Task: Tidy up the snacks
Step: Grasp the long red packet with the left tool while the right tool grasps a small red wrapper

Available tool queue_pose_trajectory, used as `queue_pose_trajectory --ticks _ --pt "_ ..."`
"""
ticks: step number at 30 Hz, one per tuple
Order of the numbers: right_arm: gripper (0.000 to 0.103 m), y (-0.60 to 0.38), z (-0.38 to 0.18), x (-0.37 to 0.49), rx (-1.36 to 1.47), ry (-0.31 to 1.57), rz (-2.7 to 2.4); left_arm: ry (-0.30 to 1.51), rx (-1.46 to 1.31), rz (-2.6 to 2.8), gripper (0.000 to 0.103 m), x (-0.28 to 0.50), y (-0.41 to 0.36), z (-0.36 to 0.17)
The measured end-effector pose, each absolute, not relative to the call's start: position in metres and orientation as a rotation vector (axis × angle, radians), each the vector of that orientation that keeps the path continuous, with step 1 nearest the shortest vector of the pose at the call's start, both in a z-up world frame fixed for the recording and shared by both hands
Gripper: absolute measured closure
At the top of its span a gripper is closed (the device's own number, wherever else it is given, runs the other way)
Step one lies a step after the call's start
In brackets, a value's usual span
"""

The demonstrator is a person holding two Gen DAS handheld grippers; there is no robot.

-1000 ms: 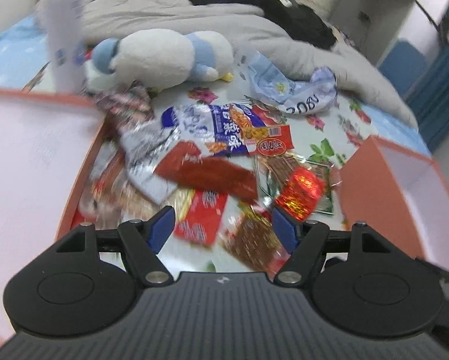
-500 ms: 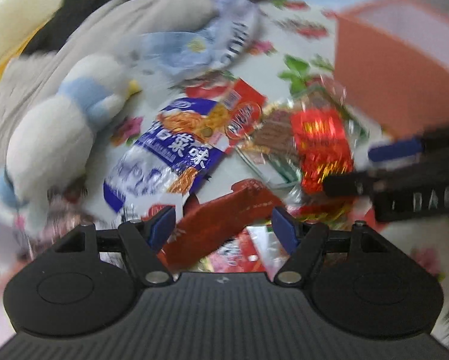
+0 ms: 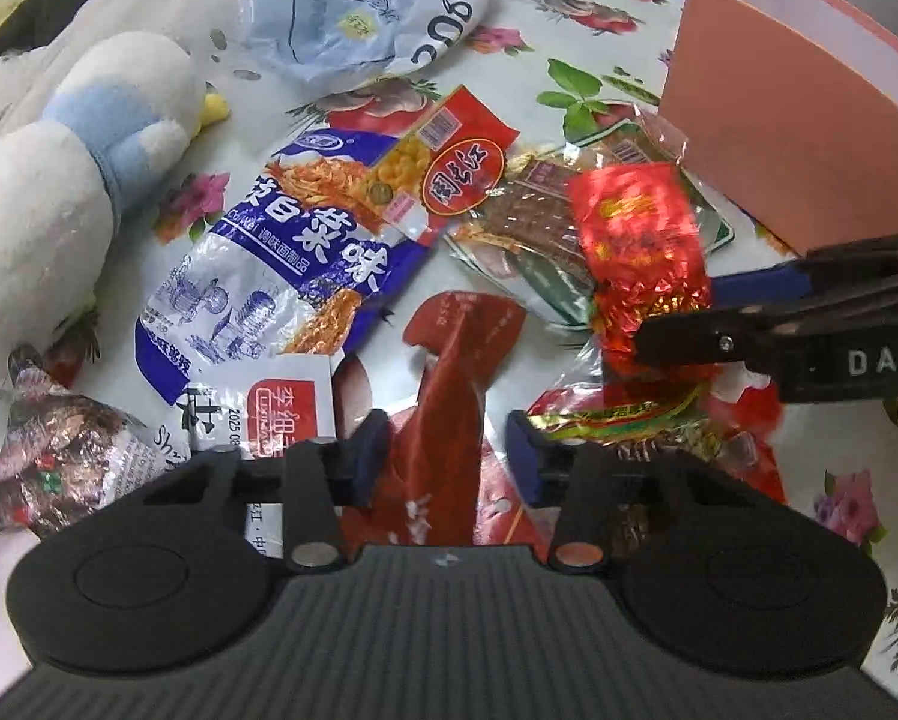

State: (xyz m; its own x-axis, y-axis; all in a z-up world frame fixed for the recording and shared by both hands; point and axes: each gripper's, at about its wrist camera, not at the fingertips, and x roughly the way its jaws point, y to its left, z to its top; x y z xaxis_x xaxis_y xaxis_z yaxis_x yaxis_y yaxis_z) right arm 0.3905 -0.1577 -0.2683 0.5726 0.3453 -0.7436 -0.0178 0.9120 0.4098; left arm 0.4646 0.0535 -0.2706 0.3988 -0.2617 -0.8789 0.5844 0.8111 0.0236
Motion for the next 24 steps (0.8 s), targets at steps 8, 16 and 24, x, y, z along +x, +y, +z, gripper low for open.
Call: queue_pose_trajectory --ticks 8,16,24 --pt "0.067 -0.164 -0.260 0.381 0.368 0.942 0.235 1.047 0.208 -0.453 0.074 0.441 0.052 -0.264" --pt "0.079 -0.169 -0.240 0.358 0.315 0.950 0.271 1.058 -0.027 -0.303 0.074 0.399 0.061 -0.240" --pt "0.080 -0.173 -0.211 0.306 0.254 0.931 0.326 1.042 -0.123 -0.159 0.074 0.329 0.055 -0.216"
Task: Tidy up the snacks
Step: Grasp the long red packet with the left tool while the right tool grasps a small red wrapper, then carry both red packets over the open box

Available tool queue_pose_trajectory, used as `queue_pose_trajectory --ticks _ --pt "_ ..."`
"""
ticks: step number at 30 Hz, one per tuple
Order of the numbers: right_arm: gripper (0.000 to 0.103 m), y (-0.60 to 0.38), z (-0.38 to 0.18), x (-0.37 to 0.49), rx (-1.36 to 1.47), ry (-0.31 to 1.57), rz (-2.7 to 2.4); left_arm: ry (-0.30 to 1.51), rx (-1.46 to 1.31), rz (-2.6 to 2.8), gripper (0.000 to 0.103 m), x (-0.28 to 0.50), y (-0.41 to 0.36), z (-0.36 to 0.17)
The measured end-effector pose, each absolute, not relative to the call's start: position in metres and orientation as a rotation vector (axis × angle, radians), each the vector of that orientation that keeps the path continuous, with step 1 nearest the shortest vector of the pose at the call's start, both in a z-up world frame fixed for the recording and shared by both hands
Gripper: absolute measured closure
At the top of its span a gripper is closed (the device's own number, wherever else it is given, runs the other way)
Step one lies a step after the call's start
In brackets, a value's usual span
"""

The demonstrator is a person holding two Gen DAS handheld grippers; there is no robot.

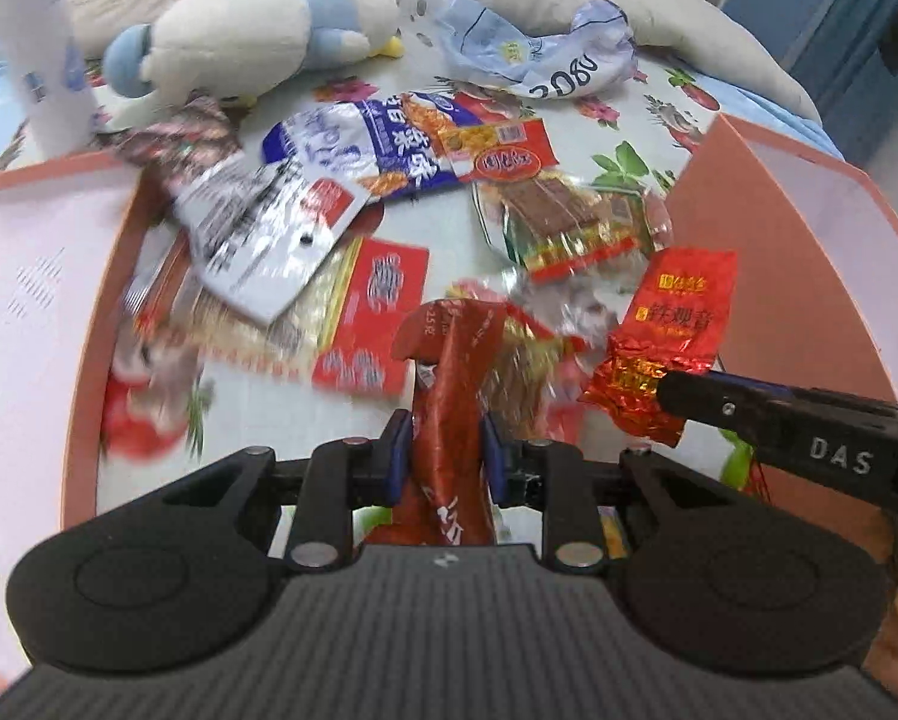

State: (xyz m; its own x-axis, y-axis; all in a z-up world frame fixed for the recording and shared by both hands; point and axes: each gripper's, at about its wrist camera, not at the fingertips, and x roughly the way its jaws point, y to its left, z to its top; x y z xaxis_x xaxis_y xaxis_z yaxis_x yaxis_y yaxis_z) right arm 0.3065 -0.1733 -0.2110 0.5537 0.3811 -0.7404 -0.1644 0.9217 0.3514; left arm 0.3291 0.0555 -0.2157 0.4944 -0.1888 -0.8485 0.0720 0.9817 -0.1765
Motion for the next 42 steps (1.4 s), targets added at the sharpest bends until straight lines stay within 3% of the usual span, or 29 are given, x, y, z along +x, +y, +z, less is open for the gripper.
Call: queue_pose_trajectory --ticks 15,42 --pt "0.082 -0.182 -0.197 0.195 0.166 0.764 0.385 0.889 -0.181 -0.111 0.074 0.211 0.033 -0.188" --pt "0.084 -0.278 -0.119 0.120 0.096 0.540 0.226 0.745 -0.255 -0.231 0.074 0.144 -0.033 -0.101"
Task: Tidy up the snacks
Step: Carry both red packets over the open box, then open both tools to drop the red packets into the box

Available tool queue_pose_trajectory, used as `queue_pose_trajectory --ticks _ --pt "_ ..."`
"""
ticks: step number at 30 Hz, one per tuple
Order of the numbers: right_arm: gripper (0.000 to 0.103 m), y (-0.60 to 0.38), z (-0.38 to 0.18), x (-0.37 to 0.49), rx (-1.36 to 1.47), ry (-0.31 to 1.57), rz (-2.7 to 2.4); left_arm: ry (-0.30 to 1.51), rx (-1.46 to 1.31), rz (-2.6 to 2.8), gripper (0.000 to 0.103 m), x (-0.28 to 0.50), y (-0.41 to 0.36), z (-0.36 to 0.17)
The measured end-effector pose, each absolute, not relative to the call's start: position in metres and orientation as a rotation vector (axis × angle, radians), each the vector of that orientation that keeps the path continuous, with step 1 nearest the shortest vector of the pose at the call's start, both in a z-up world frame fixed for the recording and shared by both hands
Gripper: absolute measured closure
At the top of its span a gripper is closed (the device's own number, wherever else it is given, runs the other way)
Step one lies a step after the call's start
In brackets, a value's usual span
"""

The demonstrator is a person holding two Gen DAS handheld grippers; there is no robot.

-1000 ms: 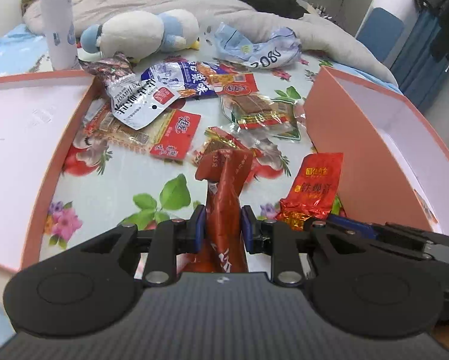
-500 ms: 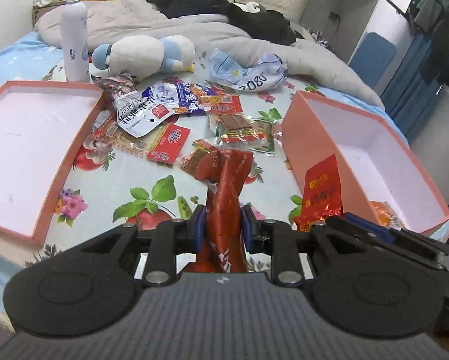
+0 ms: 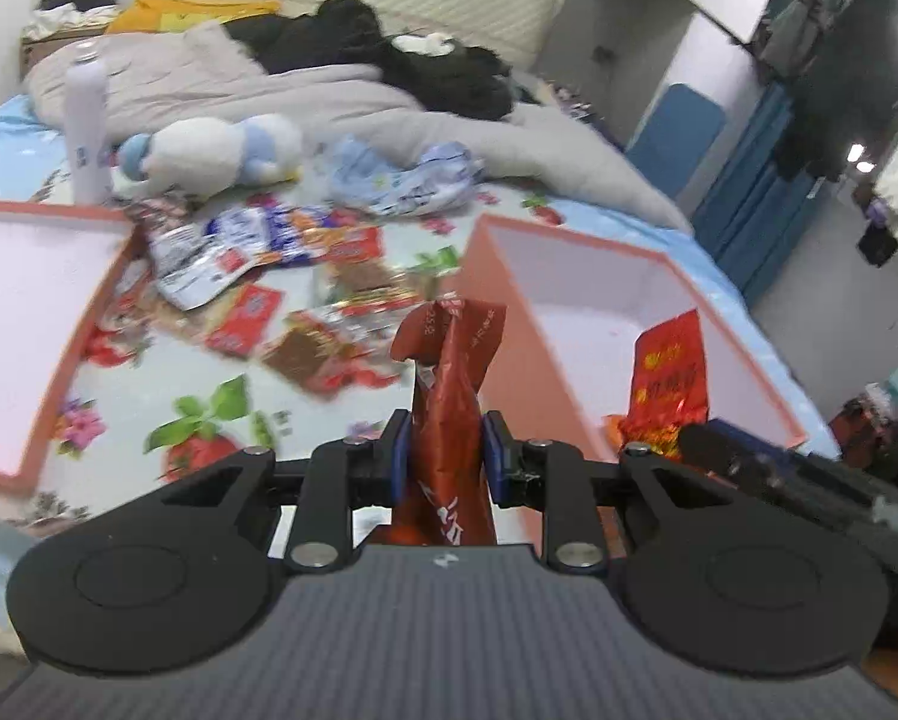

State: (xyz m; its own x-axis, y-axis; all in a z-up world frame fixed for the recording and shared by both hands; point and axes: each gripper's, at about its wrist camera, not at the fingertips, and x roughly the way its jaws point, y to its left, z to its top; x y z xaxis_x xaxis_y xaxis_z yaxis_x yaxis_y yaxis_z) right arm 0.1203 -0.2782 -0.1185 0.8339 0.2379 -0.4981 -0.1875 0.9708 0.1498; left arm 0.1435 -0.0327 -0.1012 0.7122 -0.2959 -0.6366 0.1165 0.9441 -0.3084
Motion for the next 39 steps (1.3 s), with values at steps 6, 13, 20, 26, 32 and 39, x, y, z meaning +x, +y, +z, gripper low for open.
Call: queue_pose_trajectory --ticks 6,13,20,26,32,39 --pt "0.084 -0.316 -0.126 0.140 0.134 0.534 0.132 0.756 -0.214 -0.318 0.074 0.172 -0.079 -0.099" --pt "0.084 -0.352 -0.128 0.171 0.125 0.546 0.055 0.739 -0.112 -0.406 0.074 0.221 -0.145 -0.095" --pt "0.084 -0.386 -0.139 0.212 0.139 0.616 -0.003 0.794 -0.104 -0.464 0.074 0.286 -0.196 -0.098" --pt "0.084 -0.406 -0.151 0.229 0.162 0.696 -0.020 0.871 -0.080 -0.472 0.074 0.323 -0.224 -0.108" --pt "0.080 -0.407 -0.158 0.233 0.157 0.744 0.004 0.891 -0.066 -0.471 0.066 0.331 -0.229 -0.120" --pt "0.056 -0.405 -0.160 0.228 0.156 0.725 0.010 0.872 -0.098 -0.459 0.048 0.317 -0.213 -0.118"
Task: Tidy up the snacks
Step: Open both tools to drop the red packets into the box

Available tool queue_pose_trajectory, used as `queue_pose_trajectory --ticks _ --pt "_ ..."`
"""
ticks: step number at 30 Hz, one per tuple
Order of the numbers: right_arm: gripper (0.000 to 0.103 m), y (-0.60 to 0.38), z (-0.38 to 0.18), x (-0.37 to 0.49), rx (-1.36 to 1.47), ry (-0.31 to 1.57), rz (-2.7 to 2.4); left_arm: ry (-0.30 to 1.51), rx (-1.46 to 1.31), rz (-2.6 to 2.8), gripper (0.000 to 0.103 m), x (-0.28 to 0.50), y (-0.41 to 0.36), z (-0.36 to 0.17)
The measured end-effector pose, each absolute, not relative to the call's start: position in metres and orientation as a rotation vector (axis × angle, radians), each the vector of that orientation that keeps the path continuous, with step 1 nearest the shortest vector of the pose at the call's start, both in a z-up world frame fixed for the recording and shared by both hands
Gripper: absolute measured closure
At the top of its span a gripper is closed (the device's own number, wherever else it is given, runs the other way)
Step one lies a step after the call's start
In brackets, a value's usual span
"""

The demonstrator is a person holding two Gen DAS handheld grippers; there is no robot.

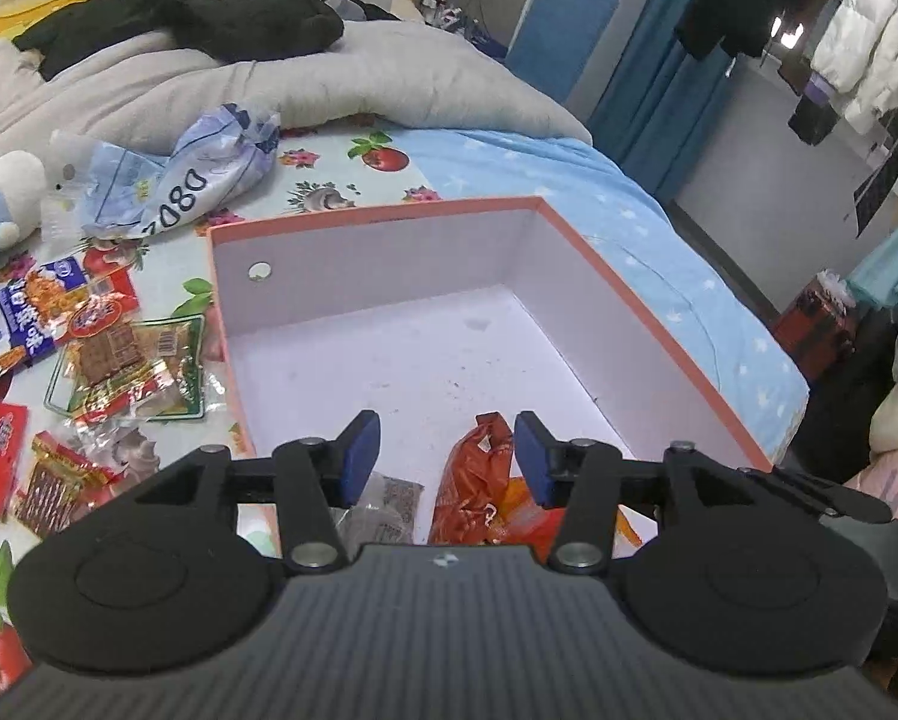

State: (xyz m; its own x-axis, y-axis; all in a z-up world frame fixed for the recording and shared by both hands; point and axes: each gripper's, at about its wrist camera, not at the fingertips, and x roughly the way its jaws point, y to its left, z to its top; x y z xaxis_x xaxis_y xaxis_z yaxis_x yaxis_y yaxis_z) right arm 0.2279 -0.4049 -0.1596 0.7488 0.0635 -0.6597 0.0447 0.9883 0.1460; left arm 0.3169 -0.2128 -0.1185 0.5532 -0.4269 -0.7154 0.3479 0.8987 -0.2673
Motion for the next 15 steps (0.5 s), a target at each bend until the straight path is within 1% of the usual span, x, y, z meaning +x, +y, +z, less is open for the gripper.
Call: queue_pose_trajectory --ticks 15 --pt "0.056 -0.402 -0.132 0.179 0.221 0.599 0.052 0.759 -0.155 -0.396 0.048 0.245 -0.168 -0.084"
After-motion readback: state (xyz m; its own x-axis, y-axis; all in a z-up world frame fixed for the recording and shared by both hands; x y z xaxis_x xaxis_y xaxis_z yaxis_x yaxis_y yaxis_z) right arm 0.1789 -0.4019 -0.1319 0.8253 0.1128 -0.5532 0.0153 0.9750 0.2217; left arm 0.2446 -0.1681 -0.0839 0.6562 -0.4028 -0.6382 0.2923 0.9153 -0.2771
